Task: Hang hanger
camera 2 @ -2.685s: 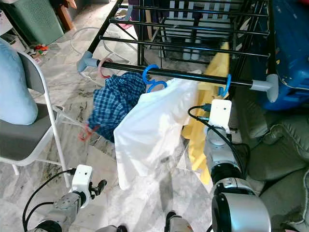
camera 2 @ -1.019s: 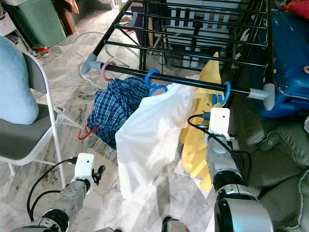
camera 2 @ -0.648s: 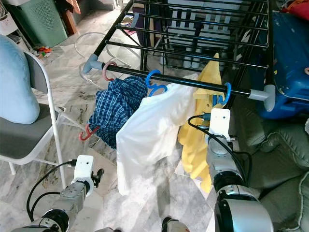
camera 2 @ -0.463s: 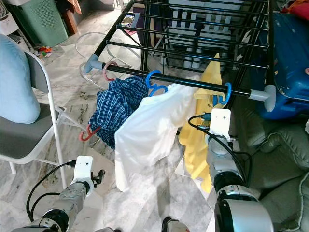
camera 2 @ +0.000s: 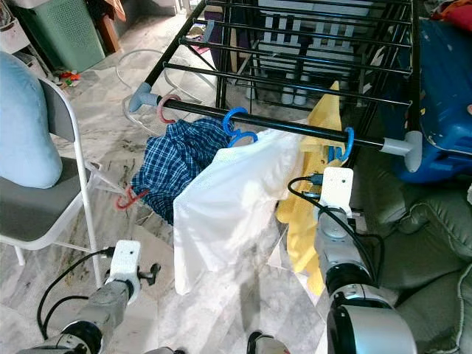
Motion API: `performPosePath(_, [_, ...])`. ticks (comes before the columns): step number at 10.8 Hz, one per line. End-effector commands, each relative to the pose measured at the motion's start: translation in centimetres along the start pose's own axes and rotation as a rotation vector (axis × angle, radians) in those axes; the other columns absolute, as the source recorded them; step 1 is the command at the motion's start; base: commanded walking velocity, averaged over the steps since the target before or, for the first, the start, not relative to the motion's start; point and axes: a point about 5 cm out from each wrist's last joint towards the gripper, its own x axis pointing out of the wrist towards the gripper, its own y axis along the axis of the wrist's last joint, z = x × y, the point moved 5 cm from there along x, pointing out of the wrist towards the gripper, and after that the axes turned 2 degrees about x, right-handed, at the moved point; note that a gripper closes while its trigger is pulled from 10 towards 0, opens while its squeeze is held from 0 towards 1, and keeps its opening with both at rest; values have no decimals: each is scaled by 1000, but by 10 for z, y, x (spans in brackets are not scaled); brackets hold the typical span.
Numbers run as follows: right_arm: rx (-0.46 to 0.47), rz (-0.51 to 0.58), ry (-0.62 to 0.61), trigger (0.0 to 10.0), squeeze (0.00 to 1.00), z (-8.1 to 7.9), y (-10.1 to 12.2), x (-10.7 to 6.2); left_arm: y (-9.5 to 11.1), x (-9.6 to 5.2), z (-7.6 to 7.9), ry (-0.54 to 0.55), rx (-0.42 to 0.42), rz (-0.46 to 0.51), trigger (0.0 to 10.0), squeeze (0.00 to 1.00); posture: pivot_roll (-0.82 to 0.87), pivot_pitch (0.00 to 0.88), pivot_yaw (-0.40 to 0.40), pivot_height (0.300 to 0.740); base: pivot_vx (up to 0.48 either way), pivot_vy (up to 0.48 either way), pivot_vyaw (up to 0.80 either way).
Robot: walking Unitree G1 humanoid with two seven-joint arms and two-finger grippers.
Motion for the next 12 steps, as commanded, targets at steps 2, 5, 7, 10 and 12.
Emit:
performPosePath(2, [-19, -66, 15, 10000, 0, -1, -24, -7, -21, -4, -7, 8, 13, -64, 10000, 0, -162, 95, 58, 740, 0, 0, 0])
performPosePath(5, [8, -101, 40, 10000, 1000, -3, -31, -8, -34, -7, -6, 2, 8, -104, 10000, 0, -162, 94, 56, 740, 0, 0, 0])
performPosePath(7, [2, -112, 51, 10000, 1000, -4, -32, -8, -36, -8, -7, 2, 4, -112, 10000, 0, -162, 92, 56, 740, 0, 0, 0])
performPosePath(10, [-2, -95, 41, 10000, 867, -1, -27, -7, -35, -8, -8, 10, -19, -96, 10000, 0, -162, 89, 57, 740, 0, 0, 0])
performPosePath(12, [1, -90, 41, 10000, 980, -1, -26, -6, -37, -8, -6, 6, -13, -105, 10000, 0, -162, 89, 59, 740, 0, 0, 0])
